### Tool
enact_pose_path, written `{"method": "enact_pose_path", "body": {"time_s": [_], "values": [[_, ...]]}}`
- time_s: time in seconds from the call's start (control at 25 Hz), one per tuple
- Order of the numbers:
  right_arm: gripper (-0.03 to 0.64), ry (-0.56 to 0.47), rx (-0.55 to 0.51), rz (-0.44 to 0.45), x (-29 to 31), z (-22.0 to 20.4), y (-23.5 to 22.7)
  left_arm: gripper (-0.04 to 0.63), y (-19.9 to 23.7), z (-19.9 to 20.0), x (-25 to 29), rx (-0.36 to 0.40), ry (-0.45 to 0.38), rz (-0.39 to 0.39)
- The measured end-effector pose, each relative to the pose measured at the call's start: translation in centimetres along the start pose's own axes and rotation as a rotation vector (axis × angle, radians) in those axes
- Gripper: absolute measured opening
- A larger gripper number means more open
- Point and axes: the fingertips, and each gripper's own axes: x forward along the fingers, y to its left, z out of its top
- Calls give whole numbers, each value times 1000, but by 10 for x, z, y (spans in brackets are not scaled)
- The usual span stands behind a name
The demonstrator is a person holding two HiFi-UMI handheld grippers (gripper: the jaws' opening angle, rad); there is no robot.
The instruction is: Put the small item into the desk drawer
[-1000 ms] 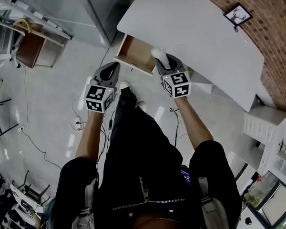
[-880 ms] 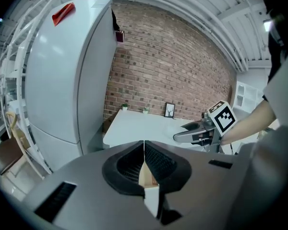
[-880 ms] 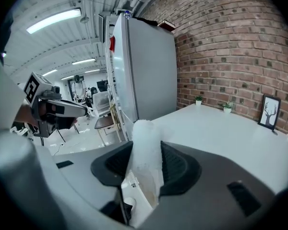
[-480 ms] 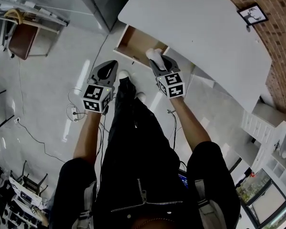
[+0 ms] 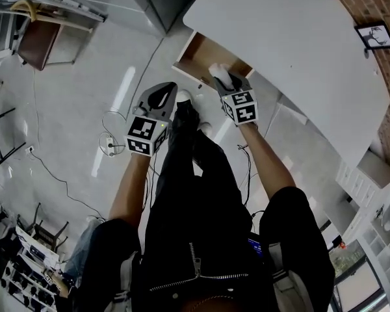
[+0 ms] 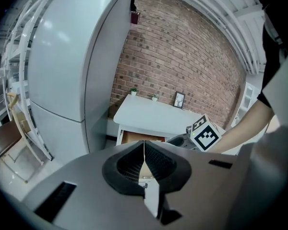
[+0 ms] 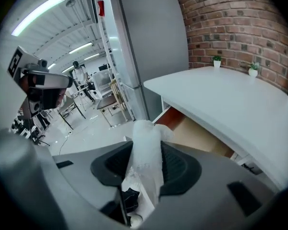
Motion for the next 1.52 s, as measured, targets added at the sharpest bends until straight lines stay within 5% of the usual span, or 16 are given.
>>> {"method": "enact_pose_path", "body": {"time_s": [0.72, 1.08, 1.52], "values": [[167, 307, 69, 83, 150, -91, -38, 21, 64, -76, 5, -74, 99, 76], [169, 411, -13, 75, 175, -114, -50, 21, 84, -107, -9, -116, 143, 135], [213, 461, 45, 53, 189, -125, -57, 21, 106, -117, -17, -144, 160, 161]]}}
